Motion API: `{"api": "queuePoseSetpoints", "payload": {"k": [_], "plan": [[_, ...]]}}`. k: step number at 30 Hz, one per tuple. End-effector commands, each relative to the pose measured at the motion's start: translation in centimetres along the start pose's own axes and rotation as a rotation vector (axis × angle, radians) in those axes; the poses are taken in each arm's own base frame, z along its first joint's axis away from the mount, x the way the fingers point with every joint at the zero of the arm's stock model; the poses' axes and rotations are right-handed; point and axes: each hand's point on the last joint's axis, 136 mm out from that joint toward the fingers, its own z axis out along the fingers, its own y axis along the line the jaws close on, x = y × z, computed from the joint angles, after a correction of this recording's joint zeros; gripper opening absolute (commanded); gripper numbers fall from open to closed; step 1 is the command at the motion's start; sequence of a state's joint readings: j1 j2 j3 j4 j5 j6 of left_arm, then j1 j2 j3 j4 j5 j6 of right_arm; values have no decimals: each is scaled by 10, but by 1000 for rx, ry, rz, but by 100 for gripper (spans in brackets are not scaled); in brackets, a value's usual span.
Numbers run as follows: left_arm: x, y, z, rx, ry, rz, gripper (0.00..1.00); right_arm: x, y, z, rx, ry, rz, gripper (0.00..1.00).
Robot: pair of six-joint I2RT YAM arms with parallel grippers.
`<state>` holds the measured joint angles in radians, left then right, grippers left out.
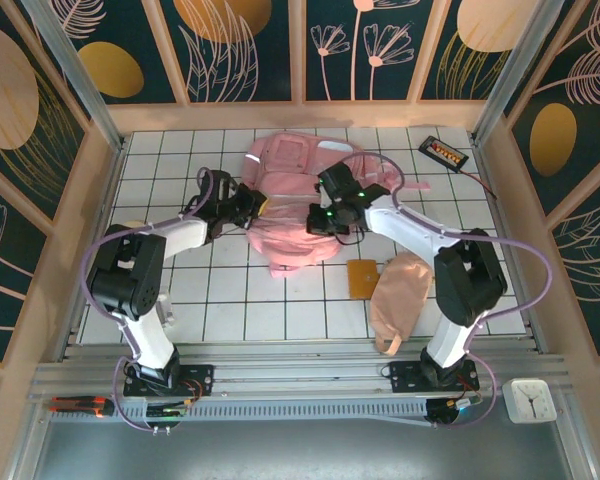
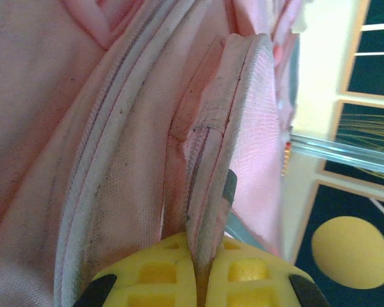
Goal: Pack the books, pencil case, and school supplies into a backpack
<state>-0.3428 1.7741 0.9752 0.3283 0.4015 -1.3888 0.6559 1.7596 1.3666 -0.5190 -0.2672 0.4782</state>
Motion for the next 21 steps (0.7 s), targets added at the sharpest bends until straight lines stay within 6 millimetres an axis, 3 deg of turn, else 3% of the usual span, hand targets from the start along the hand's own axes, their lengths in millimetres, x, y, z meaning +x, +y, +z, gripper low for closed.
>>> {"api": "queuePoseSetpoints", "payload": {"k": [1, 6, 9, 12, 16, 19, 21], "plan": [[14, -81, -26, 247, -52, -15, 0, -9, 44, 3, -86, -11, -64, 0], [22, -89, -37, 260, -82, -29, 0, -5, 78, 10, -145, 11, -100, 0], [30, -88, -37, 266, -69, -48, 0, 5, 84, 16, -180, 29, -73, 0], [31, -78, -38, 245, -66, -47, 0, 11, 72, 14, -153, 21, -46, 0], [38, -63, -36, 230, -32, -62, 0, 12, 35, -3, -103, -21, 6, 0], [44, -65, -34, 247, 5, -61, 0, 10, 12, -17, -97, -41, 47, 0], [46, -70, -32, 247, 26, -43, 0, 9, 7, -22, -112, -42, 48, 0]]}}
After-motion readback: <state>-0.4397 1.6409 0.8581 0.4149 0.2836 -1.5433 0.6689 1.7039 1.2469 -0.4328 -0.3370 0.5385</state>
